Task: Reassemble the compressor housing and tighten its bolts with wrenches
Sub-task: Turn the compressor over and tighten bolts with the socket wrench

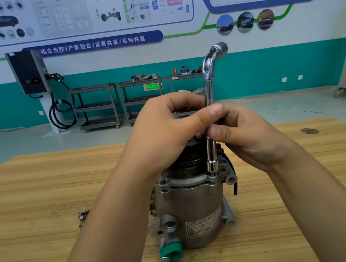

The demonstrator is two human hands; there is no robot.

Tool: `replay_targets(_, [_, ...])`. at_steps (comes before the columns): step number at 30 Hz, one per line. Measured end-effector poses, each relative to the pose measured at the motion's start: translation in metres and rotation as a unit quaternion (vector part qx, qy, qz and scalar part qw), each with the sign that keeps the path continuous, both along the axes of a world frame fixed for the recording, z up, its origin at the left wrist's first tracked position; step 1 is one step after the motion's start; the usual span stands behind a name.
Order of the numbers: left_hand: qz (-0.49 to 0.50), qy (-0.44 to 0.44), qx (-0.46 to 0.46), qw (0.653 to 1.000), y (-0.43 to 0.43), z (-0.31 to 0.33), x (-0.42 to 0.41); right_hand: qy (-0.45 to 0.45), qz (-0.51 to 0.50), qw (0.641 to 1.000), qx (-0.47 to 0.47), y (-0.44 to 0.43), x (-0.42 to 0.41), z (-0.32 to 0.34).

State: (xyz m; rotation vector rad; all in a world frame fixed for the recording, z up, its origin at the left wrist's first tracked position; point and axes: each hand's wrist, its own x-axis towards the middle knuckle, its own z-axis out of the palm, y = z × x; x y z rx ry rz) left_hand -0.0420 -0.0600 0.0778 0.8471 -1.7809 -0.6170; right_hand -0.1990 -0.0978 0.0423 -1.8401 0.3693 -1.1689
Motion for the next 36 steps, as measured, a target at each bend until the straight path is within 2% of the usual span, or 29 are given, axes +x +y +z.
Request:
replay_targets(8, [0.047, 0.040, -0.009, 0.998, -0.0015, -0.0029, -0.0033, 0.008, -0.024, 1.000, 0.007, 0.0003, -0.0010, 0.0007])
replay_targets(14, [0.047, 0.051, -0.005, 0.998, -0.0039, -0.0032, -0.0011, -0.024, 0.030, 0.999, 0.018, 0.0008, -0.0046, -0.0007])
replay_targets(20, [0.023, 0.027, 0.010, 0.999, -0.0028, -0.0031, 0.0011, -0.031, 0.004, 0.999, 0.027, -0.0008, -0.0016, -0.0029])
replay_targets(24, [0.045, 0.016, -0.007, 0.999, -0.0008, -0.0027, -0.0010, -0.027, -0.013, 0.999, 0.024, -0.0018, 0.0005, -0.0028])
replay_targets(29, [0.055, 0.004, -0.043, 0.998, 0.0009, -0.0037, -0.0047, -0.030, 0.000, 0.999, 0.030, -0.0015, 0.0030, -0.0028])
replay_targets(36, [0.054, 0.001, -0.032, 0.998, 0.0003, -0.0013, -0.0037, -0.023, 0.011, 0.999, 0.035, 0.0014, 0.0012, -0.0004])
